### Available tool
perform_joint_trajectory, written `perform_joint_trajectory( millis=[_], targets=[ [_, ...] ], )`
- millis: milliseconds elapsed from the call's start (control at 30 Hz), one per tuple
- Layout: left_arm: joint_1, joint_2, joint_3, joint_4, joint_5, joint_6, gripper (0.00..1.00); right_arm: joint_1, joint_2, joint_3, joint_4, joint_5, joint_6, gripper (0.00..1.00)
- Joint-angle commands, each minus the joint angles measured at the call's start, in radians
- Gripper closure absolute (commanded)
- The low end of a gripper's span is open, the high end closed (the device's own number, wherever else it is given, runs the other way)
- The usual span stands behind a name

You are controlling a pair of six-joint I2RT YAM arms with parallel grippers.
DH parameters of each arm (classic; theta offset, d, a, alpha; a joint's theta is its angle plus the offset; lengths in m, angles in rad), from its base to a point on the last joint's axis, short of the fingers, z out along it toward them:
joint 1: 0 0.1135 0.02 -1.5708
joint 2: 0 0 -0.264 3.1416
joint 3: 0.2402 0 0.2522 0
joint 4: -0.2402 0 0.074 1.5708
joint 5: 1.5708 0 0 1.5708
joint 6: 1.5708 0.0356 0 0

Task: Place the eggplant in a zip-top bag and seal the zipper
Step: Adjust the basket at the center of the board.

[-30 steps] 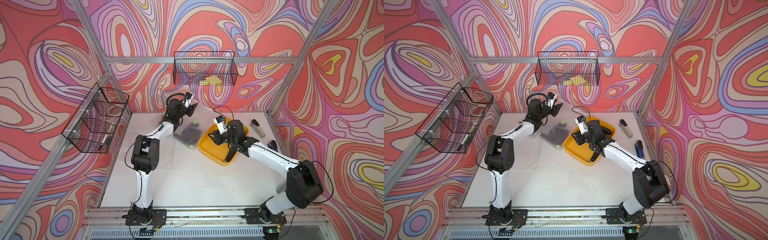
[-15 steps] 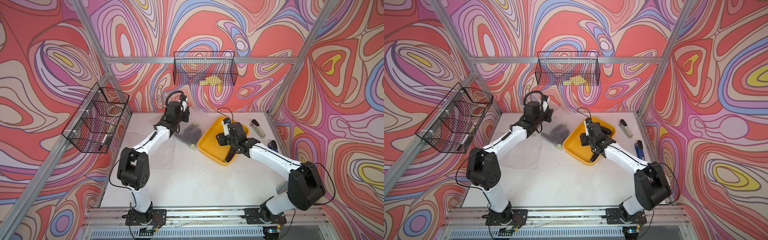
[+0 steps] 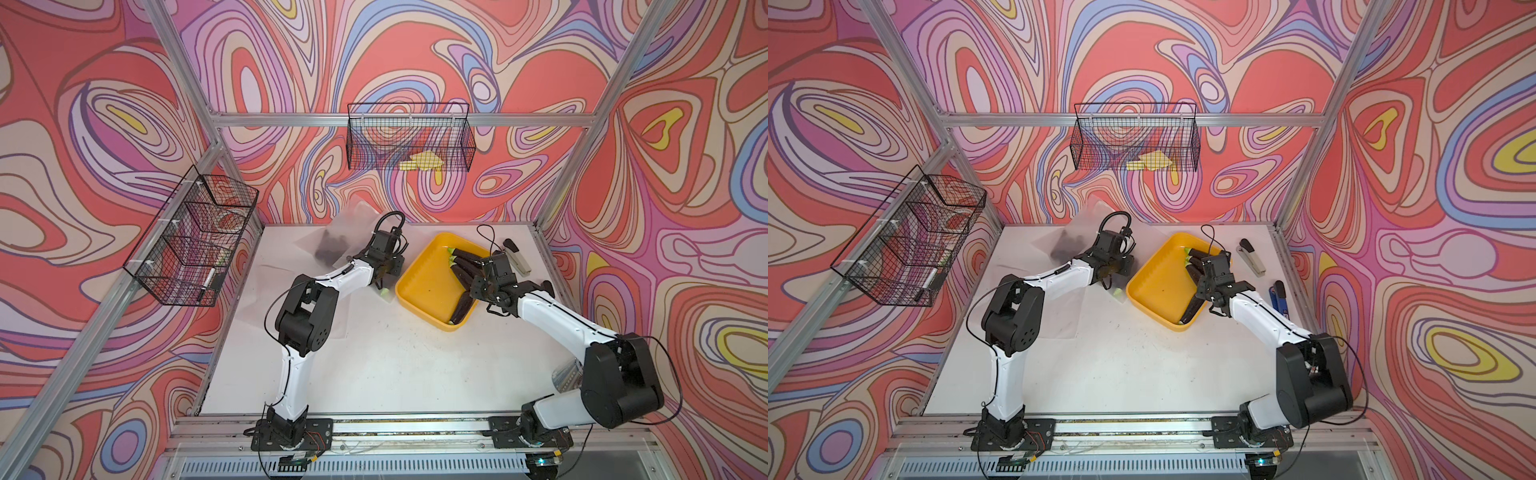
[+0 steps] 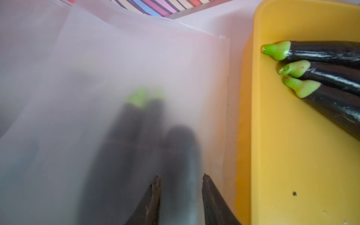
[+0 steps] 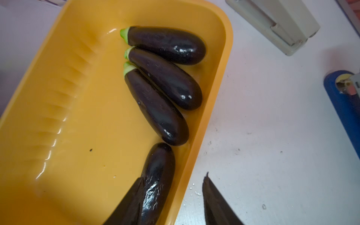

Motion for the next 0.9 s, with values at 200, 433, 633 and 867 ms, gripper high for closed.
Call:
perform_joint_trajectory(
  millis=[200,433,633,867],
  targets=[
    [0.037,-0.025,-0.007,-0.004,-0.038,0.019,0.62,-0.037,0.162,0.036,0.056,-0.037,0.038,0.59],
    [0.045,0.073,0.102,-0.050,-0.084,0.037,0.62,-0.052,0.071,-0.029,0.002,0.049,0.072,0.86],
    [0.039,0.202,0.236,-0.151,-0.056,0.037,0.63,-0.069,-0.034,-0.067,-0.077,0.107,0.074,0.89],
    [0.033,0.250,0.335,-0.323,0.008,-0.010,0.68,-0.079,-0.115,-0.054,-0.128,0.154,0.052,0.88]
  ],
)
